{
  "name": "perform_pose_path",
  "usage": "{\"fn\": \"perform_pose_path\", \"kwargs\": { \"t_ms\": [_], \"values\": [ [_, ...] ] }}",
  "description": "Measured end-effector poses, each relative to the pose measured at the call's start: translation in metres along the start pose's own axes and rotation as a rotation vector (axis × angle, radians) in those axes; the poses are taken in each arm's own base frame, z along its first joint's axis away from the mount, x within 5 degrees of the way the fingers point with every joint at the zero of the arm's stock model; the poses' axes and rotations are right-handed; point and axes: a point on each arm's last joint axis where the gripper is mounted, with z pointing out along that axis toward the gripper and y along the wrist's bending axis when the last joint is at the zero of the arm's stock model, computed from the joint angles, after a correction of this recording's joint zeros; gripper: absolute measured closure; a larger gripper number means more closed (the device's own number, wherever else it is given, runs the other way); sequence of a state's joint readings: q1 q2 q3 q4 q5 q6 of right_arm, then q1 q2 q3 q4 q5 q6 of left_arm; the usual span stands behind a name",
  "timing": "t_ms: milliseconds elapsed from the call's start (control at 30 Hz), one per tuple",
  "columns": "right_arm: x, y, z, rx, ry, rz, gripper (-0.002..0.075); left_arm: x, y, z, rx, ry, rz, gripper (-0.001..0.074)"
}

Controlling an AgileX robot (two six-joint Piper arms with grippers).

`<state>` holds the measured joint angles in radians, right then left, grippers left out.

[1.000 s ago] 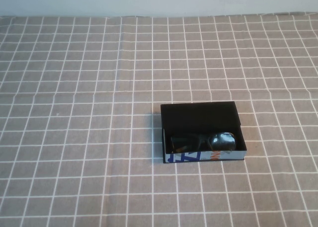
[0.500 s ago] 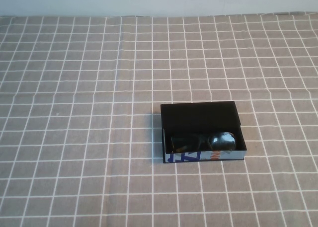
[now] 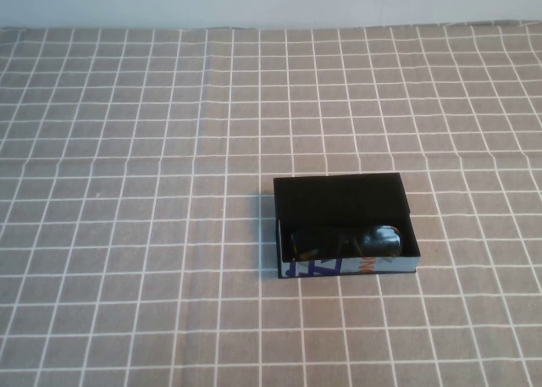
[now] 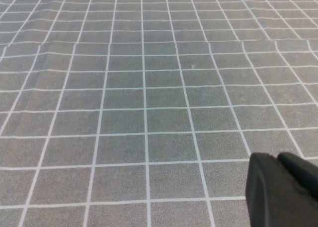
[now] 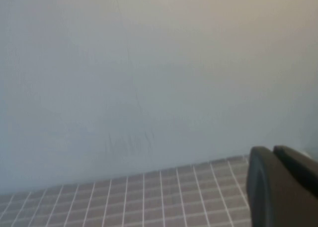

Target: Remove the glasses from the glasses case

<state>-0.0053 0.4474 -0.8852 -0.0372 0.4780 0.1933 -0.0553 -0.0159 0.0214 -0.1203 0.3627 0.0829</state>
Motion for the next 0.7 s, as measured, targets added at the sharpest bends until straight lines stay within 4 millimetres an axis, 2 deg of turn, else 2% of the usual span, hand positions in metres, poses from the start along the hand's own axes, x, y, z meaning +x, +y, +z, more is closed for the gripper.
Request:
{"fn": "perform_pose_path", "kwargs": {
  "t_ms": [300, 433, 567, 700],
  "values": [
    [0.023, 0.004, 0.047, -0.042, 0.249, 0.167, 0.0743, 0.0, 0.0, 0.0, 0.0, 0.0, 0.0, 0.074],
    [0.033, 0.011, 0.069, -0.137, 0.375, 0.018, 0.0743, 0.0, 0.0, 0.0, 0.0, 0.0, 0.0, 0.074],
    [0.033, 0.023, 0.091, -0.297, 0.489, -0.136, 0.0743, 0.0, 0.0, 0.0, 0.0, 0.0, 0.0, 0.074],
    [0.031, 0.036, 0.124, -0.459, 0.599, -0.216, 0.0743, 0.0, 0.0, 0.0, 0.0, 0.0, 0.0, 0.074]
  ]
}}
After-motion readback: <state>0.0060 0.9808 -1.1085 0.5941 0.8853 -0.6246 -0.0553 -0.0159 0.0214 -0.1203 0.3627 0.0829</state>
